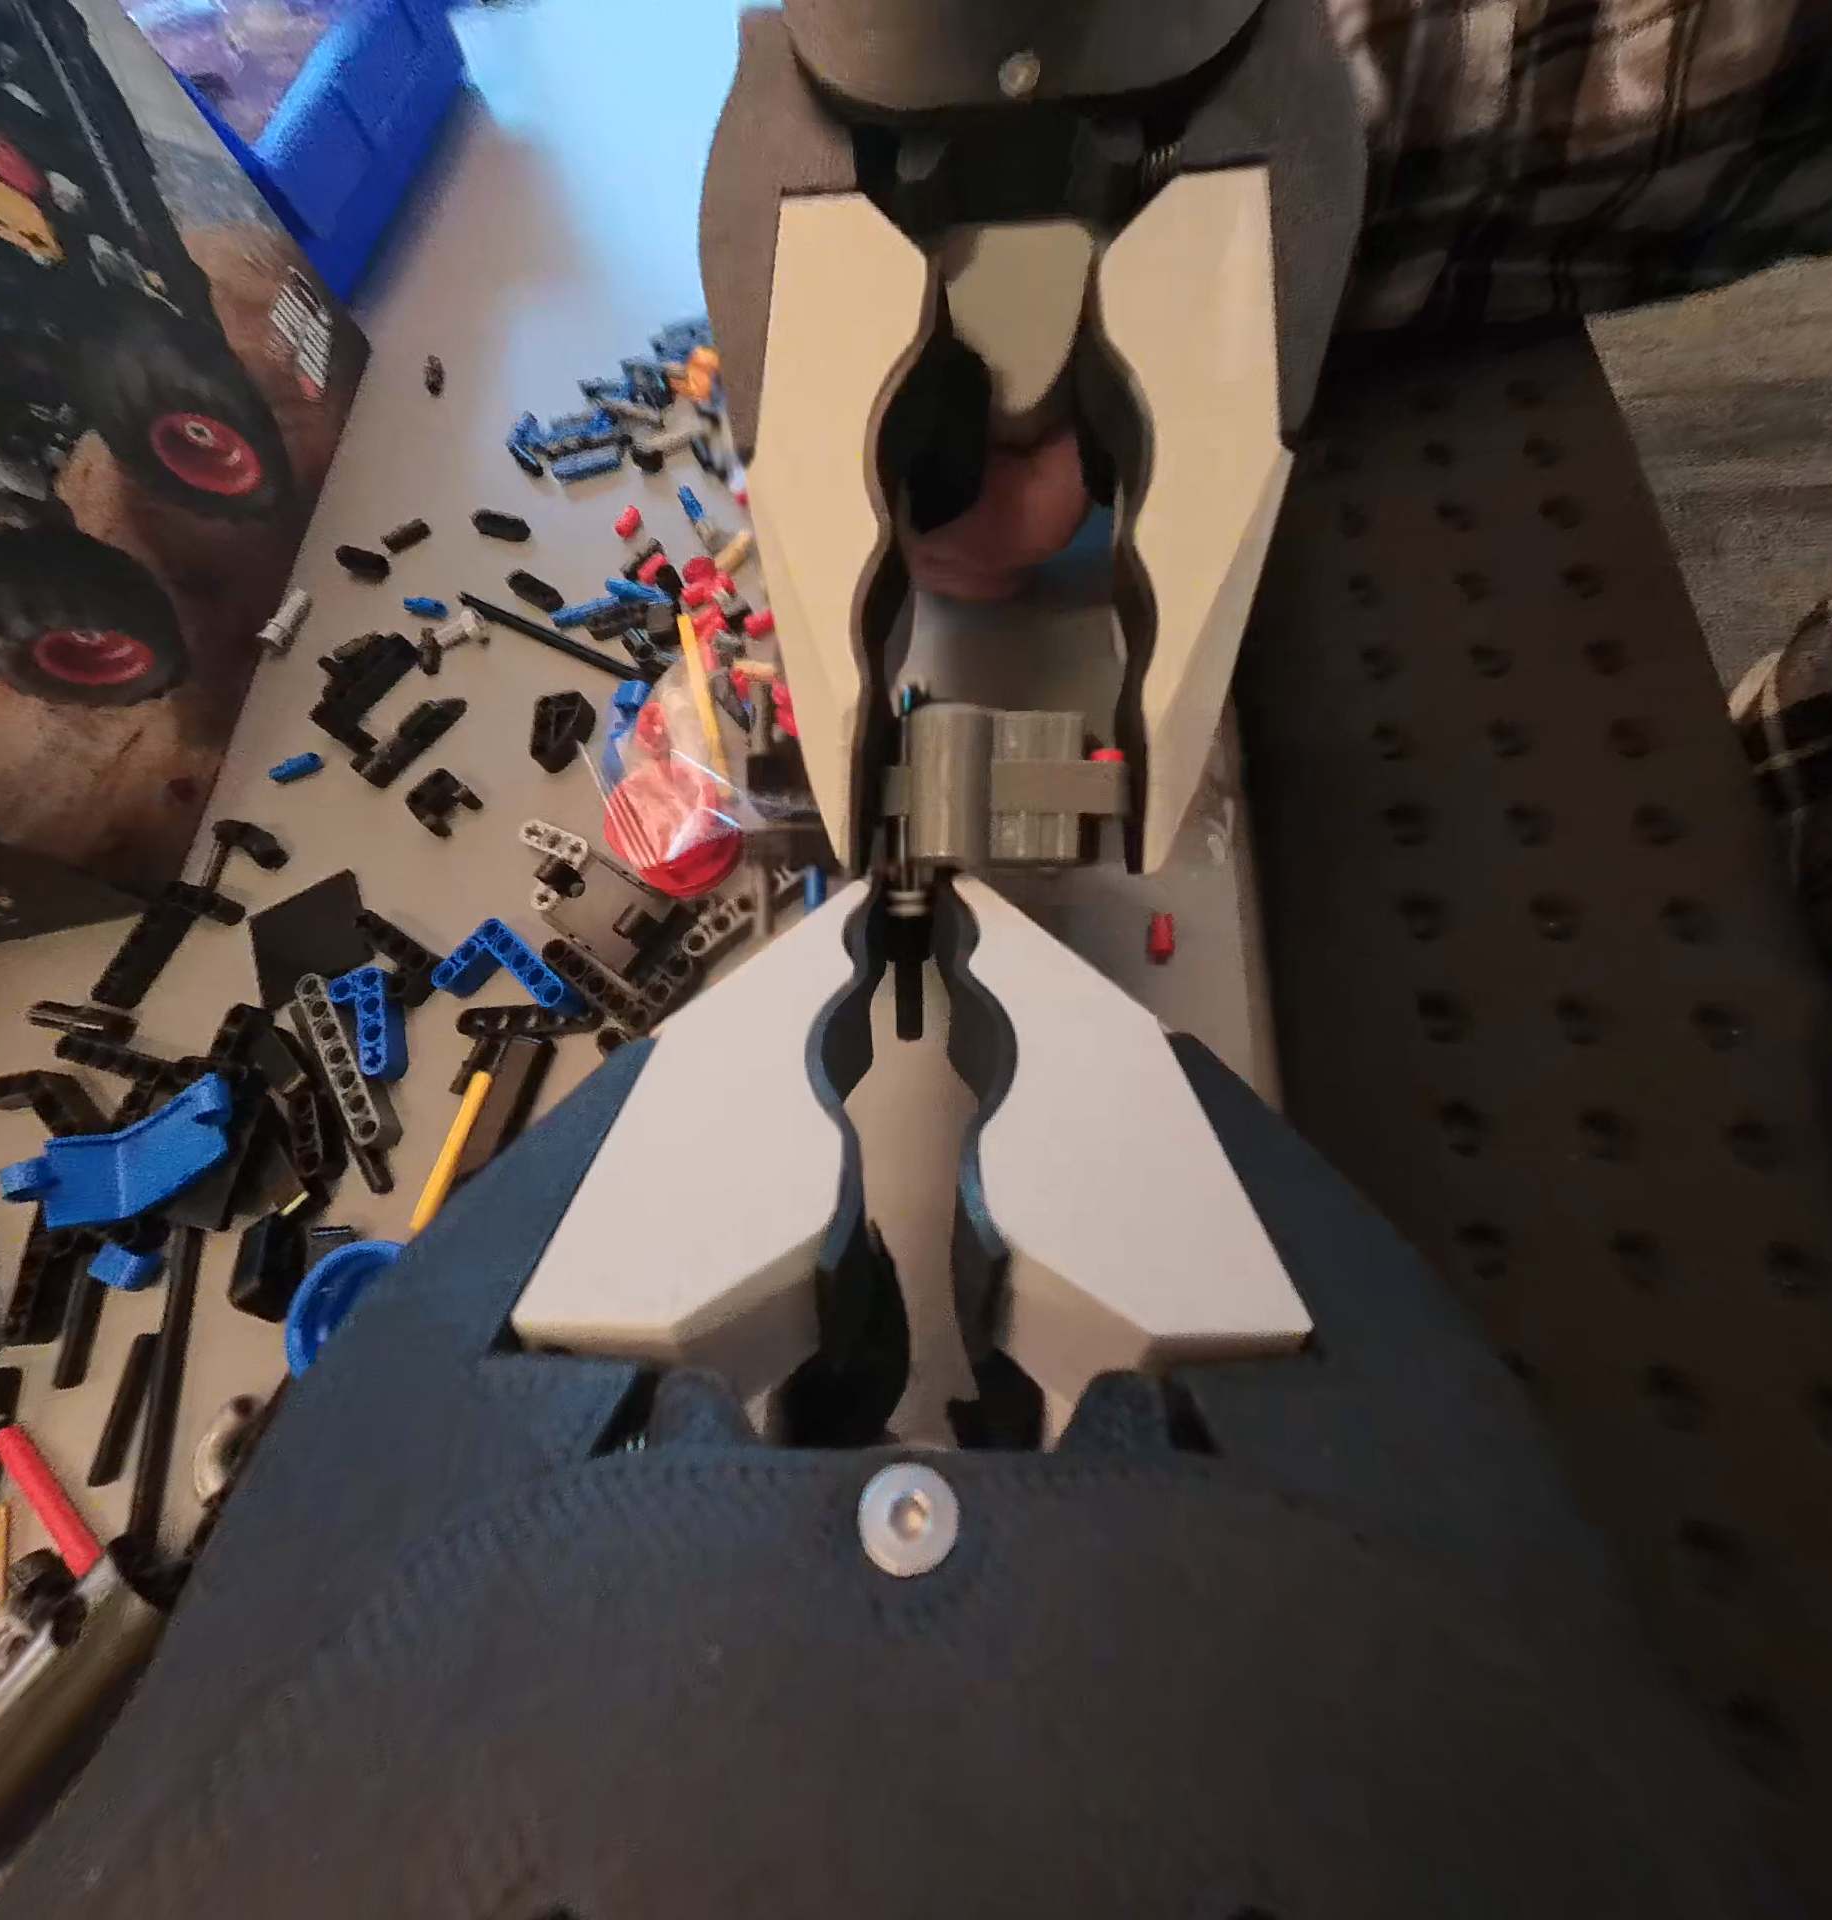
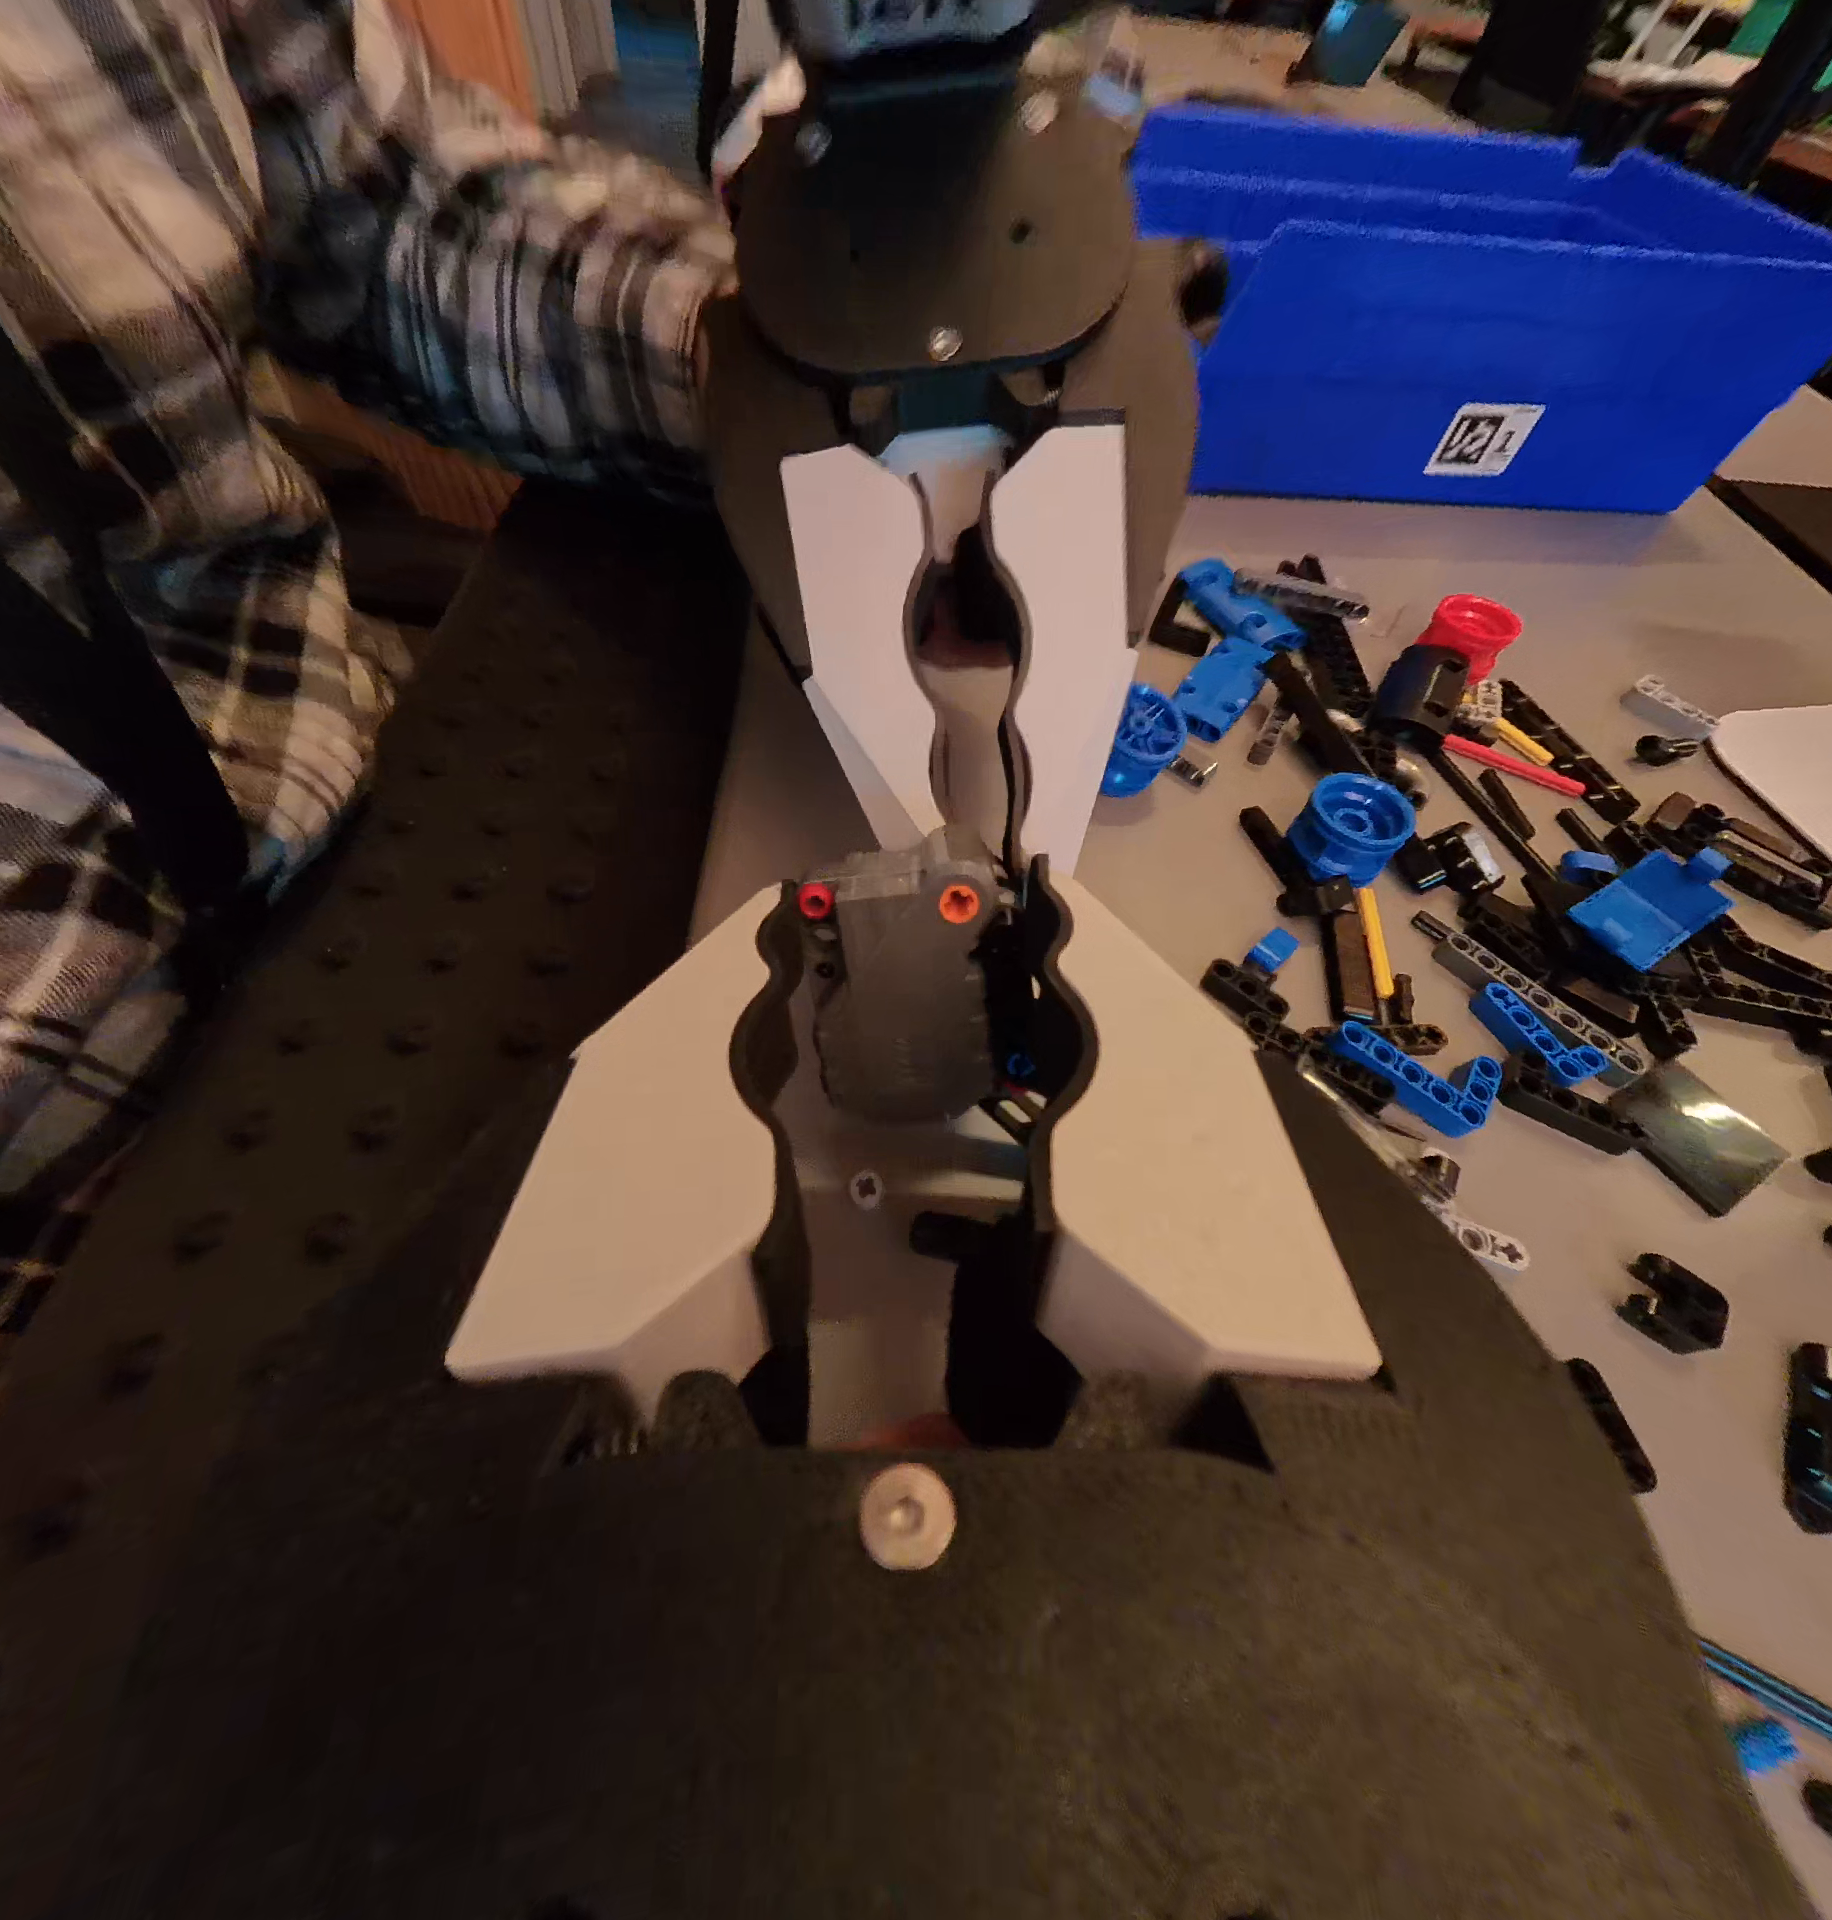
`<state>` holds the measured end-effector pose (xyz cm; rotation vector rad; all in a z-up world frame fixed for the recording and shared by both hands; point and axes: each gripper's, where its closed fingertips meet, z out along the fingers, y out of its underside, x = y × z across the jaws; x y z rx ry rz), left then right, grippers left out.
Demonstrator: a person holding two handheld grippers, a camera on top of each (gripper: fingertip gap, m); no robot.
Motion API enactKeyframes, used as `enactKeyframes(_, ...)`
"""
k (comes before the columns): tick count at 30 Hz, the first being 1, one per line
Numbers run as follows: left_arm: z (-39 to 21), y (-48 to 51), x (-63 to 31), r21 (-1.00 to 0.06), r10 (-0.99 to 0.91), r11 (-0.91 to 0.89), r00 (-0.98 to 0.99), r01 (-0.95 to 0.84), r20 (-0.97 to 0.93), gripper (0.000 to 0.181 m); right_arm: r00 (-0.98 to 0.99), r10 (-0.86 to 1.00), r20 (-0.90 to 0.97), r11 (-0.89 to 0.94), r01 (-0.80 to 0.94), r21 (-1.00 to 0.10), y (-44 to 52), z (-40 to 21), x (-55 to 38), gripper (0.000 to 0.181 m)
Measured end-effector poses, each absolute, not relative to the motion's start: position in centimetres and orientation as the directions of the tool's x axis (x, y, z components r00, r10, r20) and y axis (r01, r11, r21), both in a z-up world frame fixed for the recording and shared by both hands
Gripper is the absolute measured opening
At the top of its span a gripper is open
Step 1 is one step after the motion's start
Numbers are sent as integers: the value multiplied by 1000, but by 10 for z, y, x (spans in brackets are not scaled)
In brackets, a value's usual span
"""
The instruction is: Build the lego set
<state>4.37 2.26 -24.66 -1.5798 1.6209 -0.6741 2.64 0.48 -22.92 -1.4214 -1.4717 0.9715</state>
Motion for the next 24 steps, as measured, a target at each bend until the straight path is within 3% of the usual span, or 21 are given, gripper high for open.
enactKeyframes(5,-240,26,39,-829,-984,89,81,-551,-160,27,-1,1000,11,11,281,-960,6,-220,28,42)
enactKeyframes(11,-230,26,34,-863,-989,71,79,-500,-127,24,-6,999,-37,-35,217,-976,8,-211,33,42)
enactKeyframes(14,-224,20,39,-887,-993,69,54,-457,-104,7,-9,999,-52,-50,176,-983,9,-203,34,42)
enactKeyframes(24,-205,13,46,-923,-998,-51,45,-381,36,4,-55,995,-89,-85,67,-994,3,-182,39,42)
